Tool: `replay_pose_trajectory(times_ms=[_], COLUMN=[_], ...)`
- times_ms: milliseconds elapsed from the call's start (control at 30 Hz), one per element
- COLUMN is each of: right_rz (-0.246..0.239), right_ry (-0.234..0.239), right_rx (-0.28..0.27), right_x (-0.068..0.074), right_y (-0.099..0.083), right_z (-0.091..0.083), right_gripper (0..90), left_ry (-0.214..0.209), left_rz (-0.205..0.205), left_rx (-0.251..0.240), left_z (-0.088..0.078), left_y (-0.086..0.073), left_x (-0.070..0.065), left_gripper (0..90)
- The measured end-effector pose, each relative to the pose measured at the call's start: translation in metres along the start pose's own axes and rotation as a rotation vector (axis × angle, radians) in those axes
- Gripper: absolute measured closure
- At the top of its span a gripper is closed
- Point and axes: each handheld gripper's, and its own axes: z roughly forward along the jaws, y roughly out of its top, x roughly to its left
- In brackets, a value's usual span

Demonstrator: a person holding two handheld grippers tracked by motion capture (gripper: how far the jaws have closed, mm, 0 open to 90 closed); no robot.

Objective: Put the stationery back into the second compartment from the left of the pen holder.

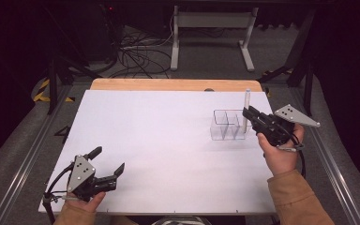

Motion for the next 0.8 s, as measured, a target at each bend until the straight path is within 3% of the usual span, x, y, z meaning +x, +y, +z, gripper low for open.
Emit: replay_pose_trajectory(times_ms=[367,633,800], right_rz=[-0.014,-0.054,-0.040], right_ry=[-0.013,-0.005,0.004], right_rx=[-0.020,-0.032,-0.031], right_x=[-0.002,-0.006,-0.009], right_y=[0.000,-0.002,-0.005], right_z=[0.007,0.020,0.030], right_gripper=[78.7,78.7,78.7], left_ry=[0.000,-0.001,0.001], left_rz=[0.004,0.004,0.004], left_rx=[0.000,0.004,0.002], left_z=[0.000,0.001,0.001], left_y=[0.000,0.000,0.000], left_x=[0.000,0.000,0.000], left_gripper=[11.0,11.0,11.0])
